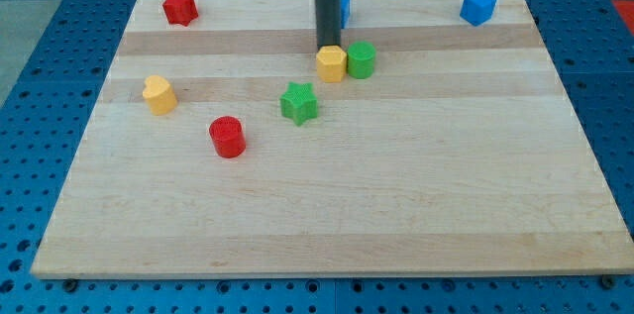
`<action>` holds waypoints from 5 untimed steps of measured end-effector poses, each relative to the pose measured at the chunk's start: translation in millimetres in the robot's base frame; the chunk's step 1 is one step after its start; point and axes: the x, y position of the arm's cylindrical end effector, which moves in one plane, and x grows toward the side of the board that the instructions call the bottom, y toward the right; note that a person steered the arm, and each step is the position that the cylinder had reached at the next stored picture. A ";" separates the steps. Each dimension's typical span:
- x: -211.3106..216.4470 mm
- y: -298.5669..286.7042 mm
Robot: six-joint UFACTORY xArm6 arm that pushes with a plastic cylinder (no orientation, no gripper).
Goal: Move green circle towards center right
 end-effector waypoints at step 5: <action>84.0 31.6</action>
